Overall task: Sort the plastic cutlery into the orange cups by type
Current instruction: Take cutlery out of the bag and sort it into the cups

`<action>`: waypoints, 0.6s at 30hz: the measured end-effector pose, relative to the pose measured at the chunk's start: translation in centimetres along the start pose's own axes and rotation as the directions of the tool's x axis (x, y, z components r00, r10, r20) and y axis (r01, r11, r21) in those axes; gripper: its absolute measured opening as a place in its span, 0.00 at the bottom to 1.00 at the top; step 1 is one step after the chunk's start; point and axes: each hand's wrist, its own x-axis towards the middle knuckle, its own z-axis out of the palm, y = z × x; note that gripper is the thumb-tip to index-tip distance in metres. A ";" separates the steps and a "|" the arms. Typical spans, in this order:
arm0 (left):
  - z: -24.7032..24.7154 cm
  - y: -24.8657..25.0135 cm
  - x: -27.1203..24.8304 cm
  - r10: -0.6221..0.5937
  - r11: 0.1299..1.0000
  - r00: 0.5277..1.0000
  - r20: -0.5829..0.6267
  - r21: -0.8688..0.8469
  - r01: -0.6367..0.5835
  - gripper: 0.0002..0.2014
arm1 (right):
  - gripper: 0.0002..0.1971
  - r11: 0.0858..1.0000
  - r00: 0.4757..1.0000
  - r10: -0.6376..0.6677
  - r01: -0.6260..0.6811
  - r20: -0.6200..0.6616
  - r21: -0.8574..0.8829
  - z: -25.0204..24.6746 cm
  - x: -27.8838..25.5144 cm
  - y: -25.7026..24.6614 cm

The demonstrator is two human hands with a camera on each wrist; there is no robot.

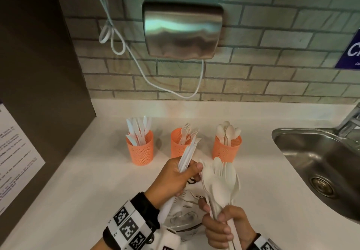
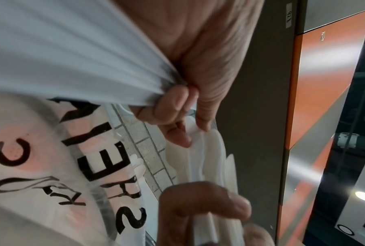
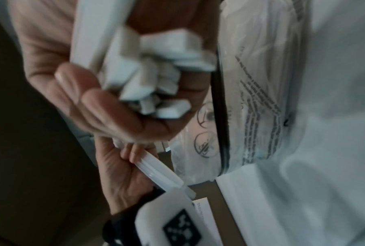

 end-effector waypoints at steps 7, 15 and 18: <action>0.6 0.1 0.1 0.034 0.999 0.995 -0.089 -0.009 -0.035 0.13 | 0.18 0.999 0.998 -0.003 0.005 -0.061 0.040 -0.2 -0.3 -0.9; 1.5 -0.2 -0.1 0.045 0.988 0.992 -0.118 -0.142 -0.061 0.12 | 0.14 0.992 0.990 -0.024 0.041 -0.138 0.118 -0.8 0.4 -0.3; 1.4 -0.1 -0.4 0.062 0.989 0.998 0.003 -0.133 -0.061 0.10 | 0.12 0.990 0.979 -0.050 0.075 -0.200 0.122 -1.0 0.3 -0.3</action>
